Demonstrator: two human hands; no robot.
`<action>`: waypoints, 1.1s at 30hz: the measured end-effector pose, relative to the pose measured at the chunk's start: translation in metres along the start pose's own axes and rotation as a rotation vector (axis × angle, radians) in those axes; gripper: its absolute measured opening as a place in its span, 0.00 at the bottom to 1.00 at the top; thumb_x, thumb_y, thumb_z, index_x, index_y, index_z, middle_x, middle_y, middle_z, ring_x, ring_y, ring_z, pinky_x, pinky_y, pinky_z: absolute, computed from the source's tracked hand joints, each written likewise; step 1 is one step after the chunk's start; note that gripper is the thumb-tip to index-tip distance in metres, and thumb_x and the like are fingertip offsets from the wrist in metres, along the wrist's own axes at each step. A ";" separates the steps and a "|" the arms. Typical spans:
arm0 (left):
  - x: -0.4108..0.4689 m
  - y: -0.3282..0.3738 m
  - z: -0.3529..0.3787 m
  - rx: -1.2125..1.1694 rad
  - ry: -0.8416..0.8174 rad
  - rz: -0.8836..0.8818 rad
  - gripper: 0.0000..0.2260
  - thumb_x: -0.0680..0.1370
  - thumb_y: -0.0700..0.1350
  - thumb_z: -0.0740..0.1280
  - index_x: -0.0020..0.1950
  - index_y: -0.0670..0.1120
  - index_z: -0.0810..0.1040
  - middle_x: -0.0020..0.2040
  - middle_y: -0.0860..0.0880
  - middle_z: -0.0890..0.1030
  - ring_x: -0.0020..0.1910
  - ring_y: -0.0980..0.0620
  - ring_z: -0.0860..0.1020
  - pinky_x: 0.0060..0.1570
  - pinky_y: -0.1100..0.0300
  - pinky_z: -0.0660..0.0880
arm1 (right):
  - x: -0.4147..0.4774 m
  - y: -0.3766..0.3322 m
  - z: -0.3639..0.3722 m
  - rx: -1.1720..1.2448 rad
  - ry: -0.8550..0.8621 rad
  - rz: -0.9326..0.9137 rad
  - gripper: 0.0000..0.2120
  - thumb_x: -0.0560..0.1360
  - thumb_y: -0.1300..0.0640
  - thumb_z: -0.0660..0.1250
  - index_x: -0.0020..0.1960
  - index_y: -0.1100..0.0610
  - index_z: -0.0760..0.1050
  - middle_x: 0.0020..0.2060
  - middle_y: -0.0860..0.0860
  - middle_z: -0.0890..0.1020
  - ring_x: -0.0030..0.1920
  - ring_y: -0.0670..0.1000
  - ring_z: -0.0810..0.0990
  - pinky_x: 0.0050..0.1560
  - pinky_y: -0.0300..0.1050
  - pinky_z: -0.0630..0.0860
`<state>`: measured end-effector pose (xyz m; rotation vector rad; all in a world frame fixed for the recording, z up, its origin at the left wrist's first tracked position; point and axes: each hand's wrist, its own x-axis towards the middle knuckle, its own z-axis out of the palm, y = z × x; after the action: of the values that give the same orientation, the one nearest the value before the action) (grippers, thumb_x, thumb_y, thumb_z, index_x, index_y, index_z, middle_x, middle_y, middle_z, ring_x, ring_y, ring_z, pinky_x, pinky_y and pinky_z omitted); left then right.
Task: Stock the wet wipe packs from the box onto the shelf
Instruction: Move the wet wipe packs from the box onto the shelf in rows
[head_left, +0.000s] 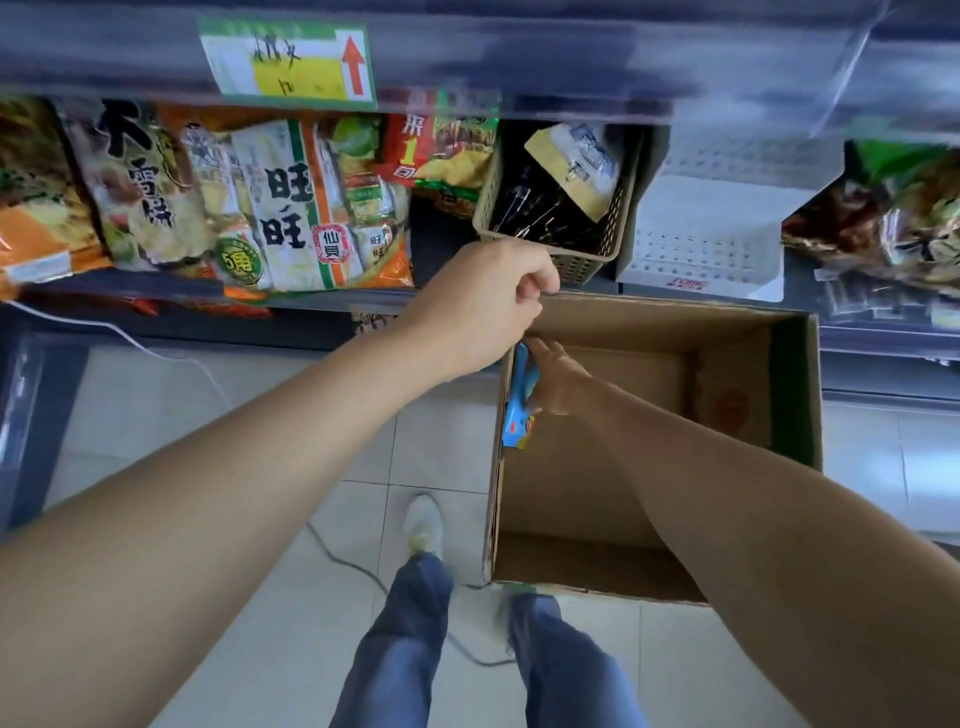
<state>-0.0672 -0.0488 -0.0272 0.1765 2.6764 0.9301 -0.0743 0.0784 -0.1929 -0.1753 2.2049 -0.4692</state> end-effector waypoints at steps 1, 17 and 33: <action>0.001 -0.003 0.002 -0.004 -0.003 -0.002 0.09 0.76 0.37 0.65 0.53 0.47 0.80 0.46 0.51 0.78 0.44 0.54 0.75 0.42 0.64 0.71 | 0.003 0.002 0.001 0.014 0.014 -0.008 0.41 0.69 0.64 0.72 0.75 0.56 0.53 0.70 0.57 0.62 0.68 0.57 0.69 0.65 0.45 0.68; -0.031 0.065 -0.078 0.038 0.052 0.025 0.10 0.77 0.36 0.62 0.54 0.44 0.80 0.45 0.50 0.78 0.43 0.53 0.75 0.45 0.62 0.71 | -0.129 0.004 -0.118 0.048 0.115 -0.025 0.24 0.72 0.57 0.71 0.66 0.57 0.70 0.57 0.56 0.80 0.39 0.46 0.79 0.40 0.39 0.77; -0.136 0.222 -0.336 -0.019 0.711 0.352 0.07 0.74 0.35 0.66 0.50 0.42 0.81 0.40 0.53 0.79 0.37 0.64 0.75 0.42 0.76 0.69 | -0.391 -0.210 -0.322 0.162 0.648 -0.572 0.12 0.66 0.57 0.77 0.41 0.58 0.75 0.30 0.52 0.77 0.22 0.44 0.72 0.26 0.36 0.72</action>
<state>-0.0423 -0.1001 0.3938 0.3841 3.3517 1.3217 -0.0872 0.0836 0.3555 -0.6519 2.7138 -1.1453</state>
